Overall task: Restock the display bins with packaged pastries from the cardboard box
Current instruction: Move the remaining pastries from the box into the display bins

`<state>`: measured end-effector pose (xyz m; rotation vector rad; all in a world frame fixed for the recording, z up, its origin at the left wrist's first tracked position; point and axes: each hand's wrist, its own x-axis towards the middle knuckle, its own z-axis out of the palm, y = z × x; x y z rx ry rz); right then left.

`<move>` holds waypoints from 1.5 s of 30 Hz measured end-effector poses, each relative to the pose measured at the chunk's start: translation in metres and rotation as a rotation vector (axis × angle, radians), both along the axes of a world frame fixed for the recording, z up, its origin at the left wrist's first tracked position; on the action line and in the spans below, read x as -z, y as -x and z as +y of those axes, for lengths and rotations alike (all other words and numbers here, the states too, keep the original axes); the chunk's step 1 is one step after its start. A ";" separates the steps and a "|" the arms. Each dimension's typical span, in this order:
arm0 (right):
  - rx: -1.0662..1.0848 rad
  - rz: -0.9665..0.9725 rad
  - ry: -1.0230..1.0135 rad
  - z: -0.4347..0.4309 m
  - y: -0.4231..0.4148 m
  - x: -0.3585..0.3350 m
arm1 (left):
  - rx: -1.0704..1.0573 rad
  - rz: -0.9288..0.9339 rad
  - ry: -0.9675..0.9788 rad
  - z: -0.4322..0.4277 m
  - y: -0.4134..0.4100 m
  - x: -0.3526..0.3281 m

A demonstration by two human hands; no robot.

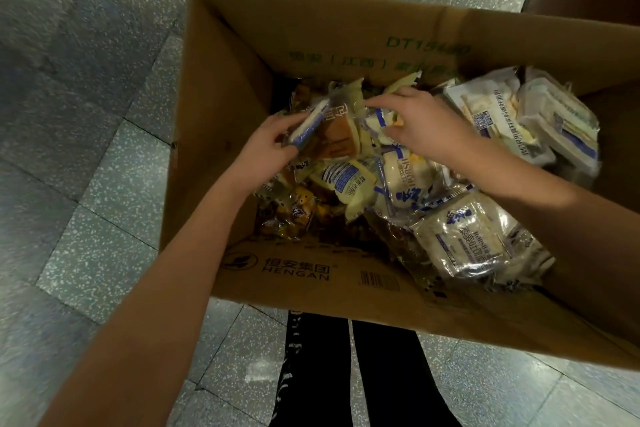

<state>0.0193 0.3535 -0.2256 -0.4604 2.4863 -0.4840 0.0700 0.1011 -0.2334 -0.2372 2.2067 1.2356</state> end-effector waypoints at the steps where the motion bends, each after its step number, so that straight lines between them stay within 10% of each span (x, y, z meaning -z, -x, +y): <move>1: -0.008 0.001 0.001 -0.001 0.001 0.000 | 0.009 -0.012 -0.001 0.000 0.000 0.003; 14: 0.323 0.056 0.259 0.021 -0.004 -0.012 | 0.032 0.019 0.177 0.028 0.023 0.030; 23: 0.476 0.075 0.417 0.030 -0.025 -0.022 | 0.028 0.080 -0.116 0.033 0.018 0.020; 45: 0.218 0.115 0.551 -0.035 -0.046 -0.284 | -0.296 0.344 -0.176 -0.043 -0.065 -0.267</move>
